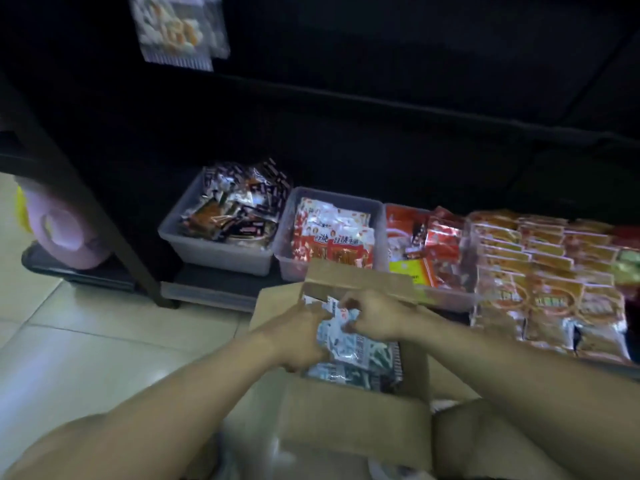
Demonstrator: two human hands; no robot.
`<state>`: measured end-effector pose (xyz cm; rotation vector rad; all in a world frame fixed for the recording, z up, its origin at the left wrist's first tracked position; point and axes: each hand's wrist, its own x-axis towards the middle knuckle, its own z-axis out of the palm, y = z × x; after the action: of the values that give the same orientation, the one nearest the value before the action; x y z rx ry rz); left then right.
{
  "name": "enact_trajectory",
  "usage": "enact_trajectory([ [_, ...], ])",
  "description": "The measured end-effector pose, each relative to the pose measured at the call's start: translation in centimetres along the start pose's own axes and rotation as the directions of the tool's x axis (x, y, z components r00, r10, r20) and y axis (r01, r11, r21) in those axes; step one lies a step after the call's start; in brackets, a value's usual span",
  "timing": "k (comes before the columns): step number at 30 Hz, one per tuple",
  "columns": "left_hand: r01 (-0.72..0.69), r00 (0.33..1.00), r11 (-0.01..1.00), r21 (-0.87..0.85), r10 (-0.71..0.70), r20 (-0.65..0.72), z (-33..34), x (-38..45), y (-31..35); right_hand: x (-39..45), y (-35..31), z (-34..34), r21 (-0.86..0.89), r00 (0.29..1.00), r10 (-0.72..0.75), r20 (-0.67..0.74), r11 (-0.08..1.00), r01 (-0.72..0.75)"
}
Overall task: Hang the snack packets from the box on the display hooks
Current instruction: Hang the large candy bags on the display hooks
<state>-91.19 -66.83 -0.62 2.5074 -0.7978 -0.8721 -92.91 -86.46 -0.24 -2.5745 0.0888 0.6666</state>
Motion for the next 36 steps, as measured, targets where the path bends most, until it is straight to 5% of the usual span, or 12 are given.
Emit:
enact_trajectory([
  [5, 0.107, 0.983, 0.924, 0.368, -0.155, 0.103, 5.3, 1.5, -0.9, 1.8, 3.9, 5.0, -0.135, 0.998, 0.04, 0.049, 0.99, -0.033],
  [10, 0.179, 0.984, 0.965, 0.189, -0.173, -0.048, 4.8, 2.8, -2.5, 4.3, 5.3, 6.3, -0.202, 0.993, 0.034, 0.116, 0.979, -0.01],
  [17, 0.152, 0.988, 0.988, 0.034, -0.152, -0.005, 5.1, 3.1, -4.8, 7.0, 5.0, 4.8, -0.012, 0.971, -0.057, 0.232, 0.998, 0.061],
  [21, 0.08, 0.996, 0.997, -0.024, -0.08, -0.036, 5.0, 3.4, -6.2, 7.5, 4.5, 5.7, -0.108, 0.964, -0.046, 0.261, 0.991, 0.076],
  [36, 0.074, 0.99, 0.997, 0.007, -0.074, 0.121, 3.8, 2.9, -7.1, 8.4, 2.2, 6.5, -0.241, 0.939, 0.047, 0.342, 0.97, 0.039],
])
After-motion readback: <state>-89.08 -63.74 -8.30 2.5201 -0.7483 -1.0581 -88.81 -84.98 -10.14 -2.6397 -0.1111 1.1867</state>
